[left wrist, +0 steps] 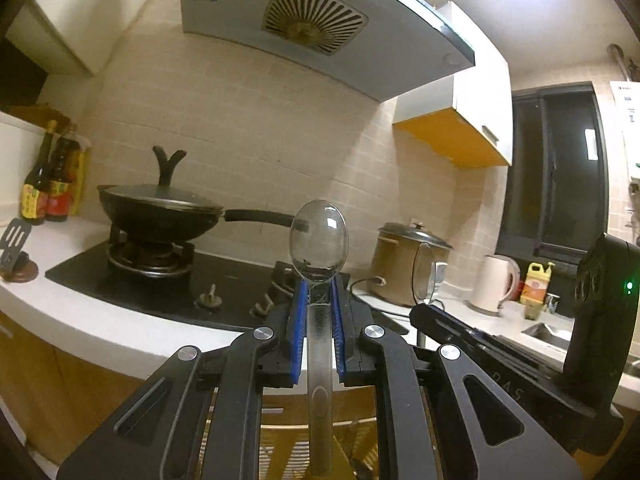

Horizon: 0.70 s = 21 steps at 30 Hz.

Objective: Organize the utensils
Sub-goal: 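Lower the spoons into the caddy and open both grippers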

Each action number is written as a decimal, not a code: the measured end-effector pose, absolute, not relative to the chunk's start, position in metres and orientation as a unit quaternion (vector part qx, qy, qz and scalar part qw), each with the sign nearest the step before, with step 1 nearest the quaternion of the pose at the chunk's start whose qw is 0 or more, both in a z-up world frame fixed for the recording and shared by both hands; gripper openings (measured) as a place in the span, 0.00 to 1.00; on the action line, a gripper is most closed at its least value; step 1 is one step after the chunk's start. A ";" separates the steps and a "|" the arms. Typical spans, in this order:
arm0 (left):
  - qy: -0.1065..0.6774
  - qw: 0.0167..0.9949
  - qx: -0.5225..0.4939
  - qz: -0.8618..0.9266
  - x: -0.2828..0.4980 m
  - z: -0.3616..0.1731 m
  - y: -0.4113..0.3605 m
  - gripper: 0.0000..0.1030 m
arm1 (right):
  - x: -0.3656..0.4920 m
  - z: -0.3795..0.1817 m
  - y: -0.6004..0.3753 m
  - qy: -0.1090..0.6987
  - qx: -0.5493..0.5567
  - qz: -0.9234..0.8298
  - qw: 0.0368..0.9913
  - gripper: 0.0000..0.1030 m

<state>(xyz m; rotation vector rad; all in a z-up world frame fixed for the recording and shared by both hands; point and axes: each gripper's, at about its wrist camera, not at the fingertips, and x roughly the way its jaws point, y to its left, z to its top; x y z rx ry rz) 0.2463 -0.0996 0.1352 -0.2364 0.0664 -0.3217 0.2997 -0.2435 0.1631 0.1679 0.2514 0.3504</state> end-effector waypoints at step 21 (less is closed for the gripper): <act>0.052 0.977 -0.096 -0.182 0.248 0.111 -0.087 0.23 | 0.290 0.135 -0.235 0.169 0.050 0.198 0.964 0.11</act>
